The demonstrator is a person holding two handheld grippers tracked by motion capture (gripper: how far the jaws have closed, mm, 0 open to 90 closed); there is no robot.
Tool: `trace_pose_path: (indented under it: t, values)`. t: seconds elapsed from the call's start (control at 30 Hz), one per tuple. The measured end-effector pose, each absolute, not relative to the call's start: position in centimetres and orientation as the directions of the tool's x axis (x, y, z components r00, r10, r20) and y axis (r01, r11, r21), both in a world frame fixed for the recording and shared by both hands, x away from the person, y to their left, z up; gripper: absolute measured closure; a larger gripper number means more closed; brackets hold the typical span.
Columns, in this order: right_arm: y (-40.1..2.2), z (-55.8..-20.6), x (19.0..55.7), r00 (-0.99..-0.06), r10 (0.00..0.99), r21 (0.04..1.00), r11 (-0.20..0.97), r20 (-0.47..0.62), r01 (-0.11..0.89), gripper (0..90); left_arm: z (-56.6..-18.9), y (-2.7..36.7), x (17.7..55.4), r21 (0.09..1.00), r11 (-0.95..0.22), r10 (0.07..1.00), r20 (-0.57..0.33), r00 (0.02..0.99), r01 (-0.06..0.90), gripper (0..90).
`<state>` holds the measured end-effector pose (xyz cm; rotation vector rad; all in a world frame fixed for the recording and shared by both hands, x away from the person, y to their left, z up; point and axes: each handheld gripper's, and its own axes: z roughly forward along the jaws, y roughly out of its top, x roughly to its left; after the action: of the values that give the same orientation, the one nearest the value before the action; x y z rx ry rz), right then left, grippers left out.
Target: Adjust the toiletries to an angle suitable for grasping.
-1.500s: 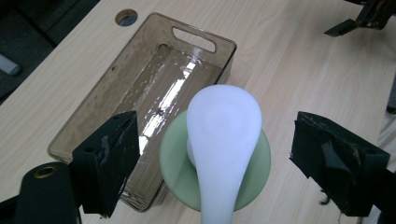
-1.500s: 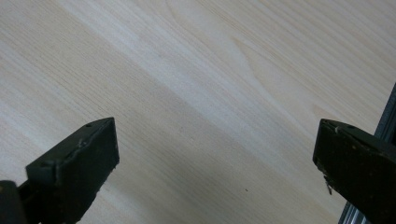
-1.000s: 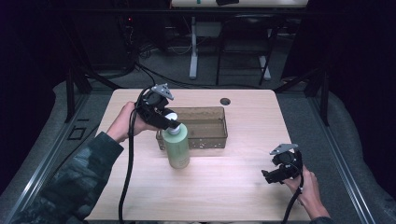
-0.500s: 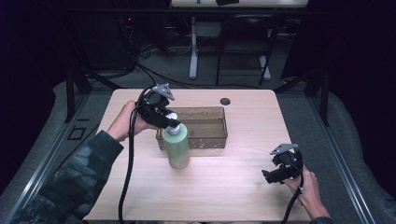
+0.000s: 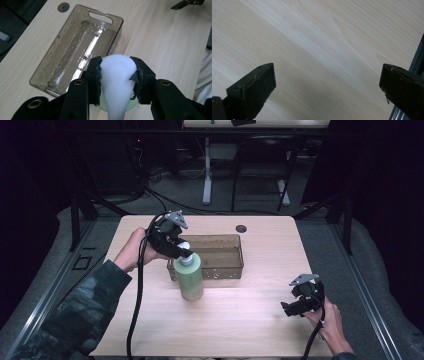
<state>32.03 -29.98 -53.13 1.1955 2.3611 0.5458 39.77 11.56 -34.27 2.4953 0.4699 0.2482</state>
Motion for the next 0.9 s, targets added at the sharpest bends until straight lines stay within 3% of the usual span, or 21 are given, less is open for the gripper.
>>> trace_pose_path:
  t: [0.9]
  values:
    - [-30.0, -53.2, 32.0, -0.532, 0.822, 0.520, 0.551, -0.205, 0.652, 0.0, -31.7, 11.6, 39.0, 0.584, -0.775, 0.360, 0.092, 0.928, 0.243, 62.8]
